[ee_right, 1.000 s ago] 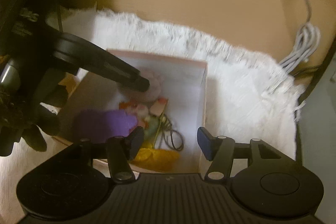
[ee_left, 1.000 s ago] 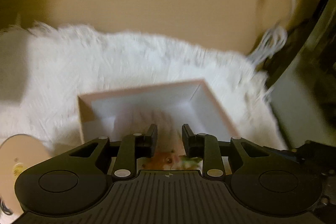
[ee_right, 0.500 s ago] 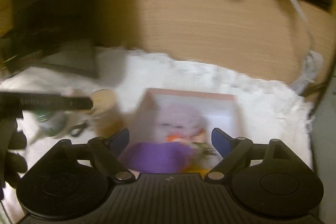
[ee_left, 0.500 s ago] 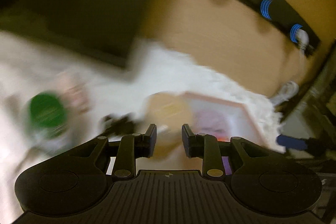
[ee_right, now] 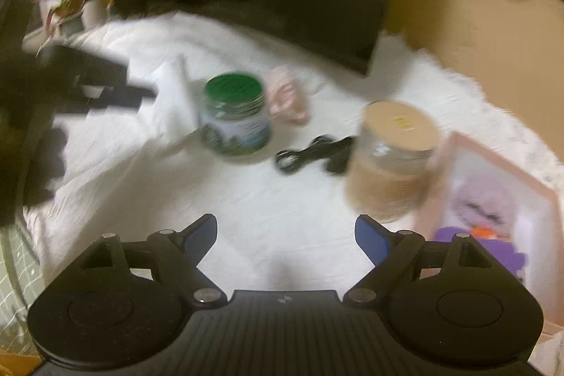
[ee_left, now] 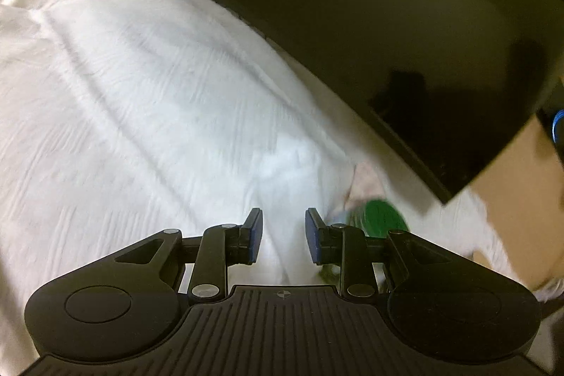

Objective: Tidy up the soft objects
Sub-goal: 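Withdraw both tools from the box toward the remaining jars, then grasp the white tissue with the left tool while right grasps the pink checked cloth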

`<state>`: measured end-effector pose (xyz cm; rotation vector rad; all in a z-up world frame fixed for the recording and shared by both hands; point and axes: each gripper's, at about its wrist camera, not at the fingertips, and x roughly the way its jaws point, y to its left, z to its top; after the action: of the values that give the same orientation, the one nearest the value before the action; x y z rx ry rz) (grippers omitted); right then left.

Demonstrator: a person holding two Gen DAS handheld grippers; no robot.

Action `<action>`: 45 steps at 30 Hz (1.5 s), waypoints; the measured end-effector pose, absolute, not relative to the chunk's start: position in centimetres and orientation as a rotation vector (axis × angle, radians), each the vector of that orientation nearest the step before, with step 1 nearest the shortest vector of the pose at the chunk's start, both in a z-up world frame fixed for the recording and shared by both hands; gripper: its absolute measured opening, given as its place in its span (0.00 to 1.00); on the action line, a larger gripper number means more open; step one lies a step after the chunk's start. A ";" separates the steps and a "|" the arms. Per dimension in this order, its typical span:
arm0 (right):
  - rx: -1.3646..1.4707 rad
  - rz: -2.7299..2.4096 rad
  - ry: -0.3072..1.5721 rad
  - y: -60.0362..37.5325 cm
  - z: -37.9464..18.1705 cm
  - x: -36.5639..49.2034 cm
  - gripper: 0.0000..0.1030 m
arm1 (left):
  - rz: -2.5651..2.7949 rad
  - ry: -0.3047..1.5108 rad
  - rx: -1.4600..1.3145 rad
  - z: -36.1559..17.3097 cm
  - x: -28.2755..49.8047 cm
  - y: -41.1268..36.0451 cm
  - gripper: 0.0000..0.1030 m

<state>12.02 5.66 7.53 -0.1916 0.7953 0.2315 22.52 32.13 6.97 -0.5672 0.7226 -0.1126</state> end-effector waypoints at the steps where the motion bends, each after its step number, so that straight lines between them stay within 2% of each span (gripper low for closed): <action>1: -0.202 0.230 0.810 6.4 7.2 12.3 0.83 | -0.127 0.723 -0.567 7.0 23.2 32.0 0.28; 4: -0.217 0.219 0.845 7.7 6.5 12.6 0.83 | -0.186 0.750 -0.479 6.6 25.4 30.3 0.28; 9: -0.270 0.228 0.858 8.5 6.1 12.3 0.83 | -0.103 0.737 -0.170 5.8 26.5 27.1 0.31; 12: -0.268 0.231 0.863 8.6 5.6 12.5 0.83 | -0.080 0.753 -0.176 5.1 27.1 27.9 0.44; 16: -0.242 0.229 0.875 8.2 4.8 12.6 0.83 | -0.088 0.784 -0.240 5.2 27.3 28.7 0.50; 18: -0.220 0.223 0.880 7.8 4.7 12.6 0.83 | -0.108 0.793 -0.236 5.3 27.8 28.5 0.58; 20: -0.199 0.214 0.886 7.4 4.5 12.6 0.83 | -0.122 0.800 -0.235 5.2 27.8 28.7 0.61; 27: -0.177 0.216 0.887 7.3 4.3 12.6 0.83 | -0.174 0.819 -0.239 5.3 27.7 28.1 0.62; 31: -0.188 0.225 0.869 7.6 4.6 12.8 0.83 | -0.190 0.835 -0.145 4.9 27.1 27.0 0.62; 34: -0.193 0.223 0.814 7.5 6.2 13.3 0.83 | -0.181 0.828 -0.103 4.5 26.7 26.7 0.52; 36: -0.185 0.222 0.781 7.2 7.8 14.2 0.83 | -0.190 0.806 -0.097 4.5 26.1 26.8 0.34; 37: -0.170 0.228 0.768 6.9 8.9 14.9 0.83 | -0.205 0.796 -0.116 4.5 25.8 27.1 0.31; 38: -0.150 0.238 0.759 6.7 10.1 15.8 0.83 | -0.219 0.790 -0.134 4.6 25.5 27.4 0.18; 39: -0.120 0.249 0.753 6.4 11.4 17.0 0.83 | -0.246 0.783 -0.163 4.7 25.2 27.8 0.15; 44: 0.013 0.258 0.846 6.8 15.8 25.6 0.83 | -0.256 0.755 -0.239 5.8 23.6 29.7 0.15; 45: 0.029 0.257 0.881 7.1 15.7 27.6 0.77 | -0.253 0.752 -0.259 6.1 23.3 30.2 0.15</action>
<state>27.56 7.15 15.66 0.0292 0.8806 0.2574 23.34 30.17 6.12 -0.2586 0.7520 -0.2534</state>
